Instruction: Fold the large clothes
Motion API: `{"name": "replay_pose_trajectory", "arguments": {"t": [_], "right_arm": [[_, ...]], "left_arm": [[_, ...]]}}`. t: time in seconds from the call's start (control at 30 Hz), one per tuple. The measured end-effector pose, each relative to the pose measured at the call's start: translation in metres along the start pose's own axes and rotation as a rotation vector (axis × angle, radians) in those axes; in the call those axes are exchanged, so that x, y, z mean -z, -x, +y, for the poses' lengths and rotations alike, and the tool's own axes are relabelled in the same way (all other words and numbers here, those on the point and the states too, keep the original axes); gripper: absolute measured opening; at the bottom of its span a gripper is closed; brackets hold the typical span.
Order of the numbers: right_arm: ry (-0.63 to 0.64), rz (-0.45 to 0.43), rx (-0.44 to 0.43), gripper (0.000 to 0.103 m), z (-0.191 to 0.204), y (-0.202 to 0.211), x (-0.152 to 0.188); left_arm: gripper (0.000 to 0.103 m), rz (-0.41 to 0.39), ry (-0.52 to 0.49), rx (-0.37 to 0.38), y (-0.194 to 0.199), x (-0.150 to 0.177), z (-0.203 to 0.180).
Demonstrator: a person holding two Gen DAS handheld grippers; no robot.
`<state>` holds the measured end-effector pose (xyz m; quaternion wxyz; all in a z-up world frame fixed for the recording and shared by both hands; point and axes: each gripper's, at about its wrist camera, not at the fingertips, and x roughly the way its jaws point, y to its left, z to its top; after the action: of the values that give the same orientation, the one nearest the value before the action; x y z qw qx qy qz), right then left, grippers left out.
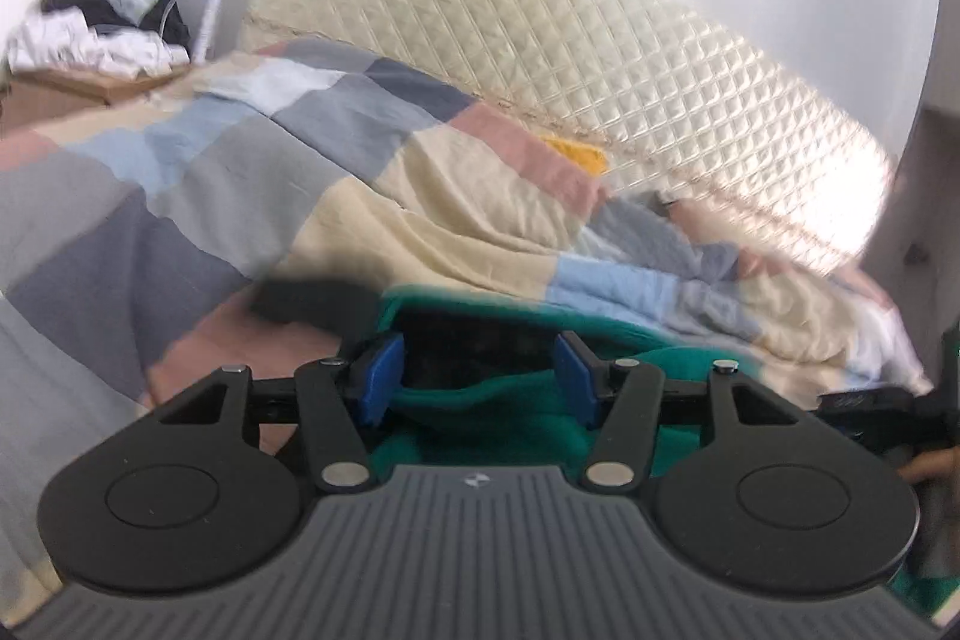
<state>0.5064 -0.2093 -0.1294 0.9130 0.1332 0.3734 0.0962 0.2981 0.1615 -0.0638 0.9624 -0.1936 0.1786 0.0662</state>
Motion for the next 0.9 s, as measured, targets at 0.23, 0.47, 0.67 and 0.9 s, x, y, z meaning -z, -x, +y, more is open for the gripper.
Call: {"name": "replay_pose_trajectory", "arguments": {"t": [0.23, 0.47, 0.67, 0.9], "right_arm": [[0.017, -0.076, -0.052, 0.047, -0.015, 0.043, 0.011], [-0.027, -0.213, 0.015, 0.068, -0.065, 0.112, 0.021], [-0.067, -0.173, 0.031, 0.068, -0.102, 0.107, 0.033], [-0.015, -0.151, -0.016, 0.014, -0.096, 0.091, 0.038]], "left_arm": [[0.062, -0.033, -0.031, -0.088, 0.012, -0.004, 0.001], [0.062, 0.149, 0.040, -0.172, -0.008, 0.008, 0.034], [0.053, 0.203, 0.121, -0.151, -0.011, 0.020, 0.048], [0.011, 0.147, 0.133, -0.174, -0.001, 0.017, 0.042]]}}
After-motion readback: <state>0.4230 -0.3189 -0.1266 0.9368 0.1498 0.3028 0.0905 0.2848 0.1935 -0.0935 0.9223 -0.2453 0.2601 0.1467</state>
